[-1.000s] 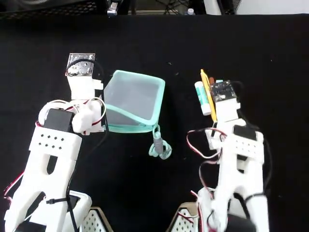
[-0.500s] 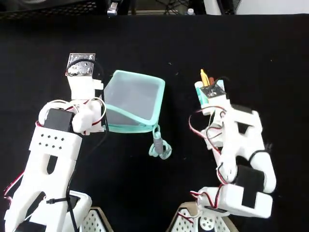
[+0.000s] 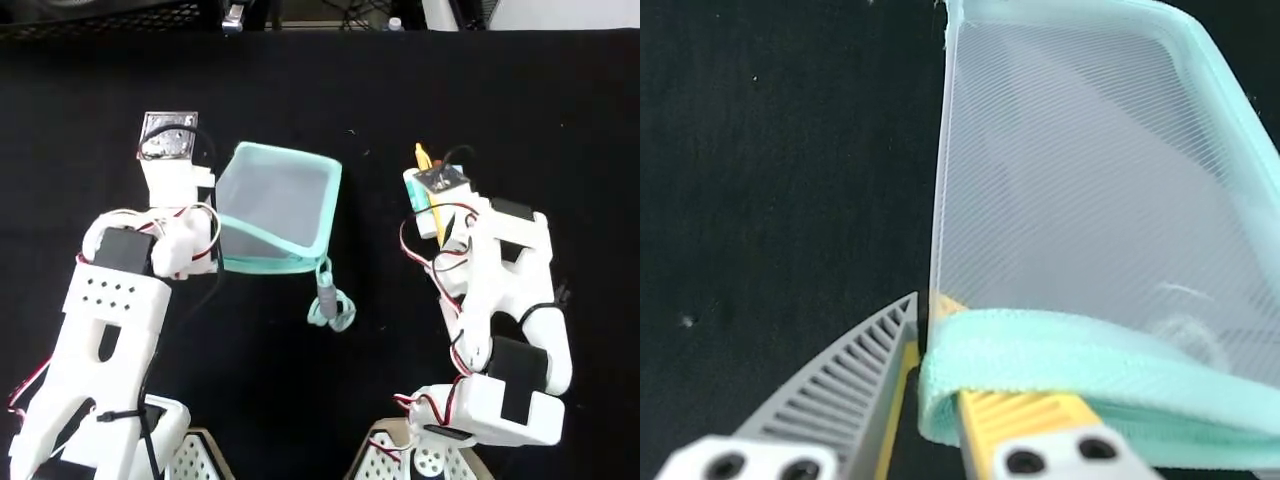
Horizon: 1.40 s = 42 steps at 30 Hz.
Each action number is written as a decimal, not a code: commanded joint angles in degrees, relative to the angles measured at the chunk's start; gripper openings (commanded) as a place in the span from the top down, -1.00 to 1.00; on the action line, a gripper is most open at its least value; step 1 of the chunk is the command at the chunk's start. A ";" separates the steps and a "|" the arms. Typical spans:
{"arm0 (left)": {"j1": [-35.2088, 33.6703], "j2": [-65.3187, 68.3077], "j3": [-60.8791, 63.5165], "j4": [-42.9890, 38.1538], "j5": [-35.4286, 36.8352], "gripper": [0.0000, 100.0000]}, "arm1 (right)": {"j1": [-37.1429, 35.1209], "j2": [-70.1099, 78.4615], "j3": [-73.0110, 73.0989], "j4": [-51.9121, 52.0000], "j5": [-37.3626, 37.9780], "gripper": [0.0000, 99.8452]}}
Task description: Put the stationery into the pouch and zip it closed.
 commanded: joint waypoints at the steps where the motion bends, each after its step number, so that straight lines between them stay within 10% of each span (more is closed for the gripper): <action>1: -1.01 0.70 2.15 -2.55 0.44 0.94 | 0.79 -0.04 -2.51 0.70 0.79 0.70; 19: -1.01 0.44 2.15 -2.37 0.35 0.94 | 2.55 10.68 -9.63 0.53 2.46 0.97; 34: -1.01 0.70 2.24 -2.37 0.35 0.94 | 0.00 -46.11 9.01 0.79 -1.05 0.98; 42: -1.01 0.62 2.24 -2.37 0.53 0.94 | -9.05 -68.70 8.92 0.09 -24.35 0.98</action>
